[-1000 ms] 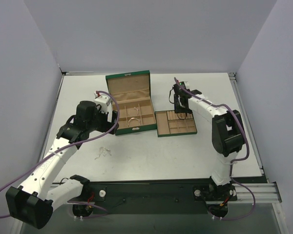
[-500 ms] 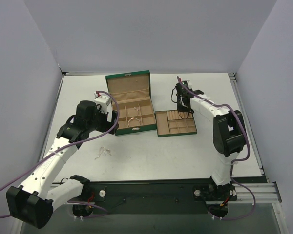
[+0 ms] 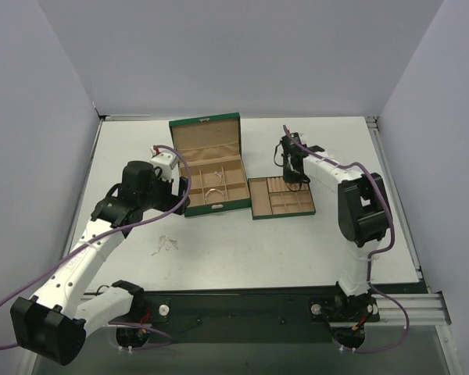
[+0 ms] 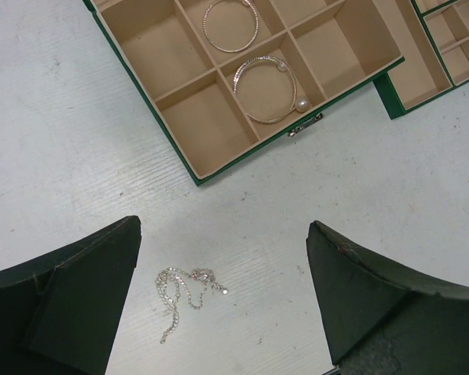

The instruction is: Organize the mixed jewelry

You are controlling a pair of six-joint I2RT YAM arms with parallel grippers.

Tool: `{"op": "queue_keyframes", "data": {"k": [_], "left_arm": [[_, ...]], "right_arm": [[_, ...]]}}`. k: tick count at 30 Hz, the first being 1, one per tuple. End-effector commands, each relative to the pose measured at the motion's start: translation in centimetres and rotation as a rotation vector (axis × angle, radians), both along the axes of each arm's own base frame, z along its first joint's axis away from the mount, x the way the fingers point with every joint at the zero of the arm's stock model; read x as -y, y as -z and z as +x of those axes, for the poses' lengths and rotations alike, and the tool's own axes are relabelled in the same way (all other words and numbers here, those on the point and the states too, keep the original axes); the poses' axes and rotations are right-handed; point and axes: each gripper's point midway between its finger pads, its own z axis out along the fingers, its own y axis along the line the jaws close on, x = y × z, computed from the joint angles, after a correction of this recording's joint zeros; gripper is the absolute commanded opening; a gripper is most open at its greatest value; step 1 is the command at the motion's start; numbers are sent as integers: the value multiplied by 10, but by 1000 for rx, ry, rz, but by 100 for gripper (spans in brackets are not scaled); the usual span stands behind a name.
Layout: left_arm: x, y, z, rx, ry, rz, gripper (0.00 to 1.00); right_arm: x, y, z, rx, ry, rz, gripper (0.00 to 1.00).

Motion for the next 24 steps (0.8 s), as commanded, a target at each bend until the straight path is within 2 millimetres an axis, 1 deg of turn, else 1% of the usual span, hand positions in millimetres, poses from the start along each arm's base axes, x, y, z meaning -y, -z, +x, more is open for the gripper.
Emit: {"op": "queue_keyframes", "data": {"k": [1, 6, 9, 16, 18, 19, 20, 21, 23, 24], "left_arm": [[2, -5, 5, 20, 5, -21, 97], [2, -4, 5, 16, 6, -22, 97], [2, -5, 6, 17, 5, -24, 97], [1, -4, 7, 13, 0, -24, 97], [-1, -4, 9, 17, -11, -24, 97], [-2, -5, 9, 19, -16, -24, 97], [-3, -4, 10, 19, -21, -27, 97], [-3, -5, 10, 22, -24, -28, 97], [-5, -4, 11, 24, -34, -30, 97], [-7, -4, 12, 25, -42, -29, 97]], "right_arm": [[4, 12, -1, -38, 17, -1, 2], [3, 18, -3, -52, 13, 9, 2], [-1, 16, -3, -44, 0, 27, 2], [-18, 1, 2, -16, -54, 118, 5], [-19, -3, 2, -4, -56, 125, 6], [-23, -11, 1, 9, -67, 153, 6], [-22, -12, -1, 13, -68, 153, 6], [-22, -20, -1, 29, -70, 156, 7], [-20, -24, -6, 35, -73, 152, 10], [-19, -34, -7, 57, -74, 155, 11]]}}
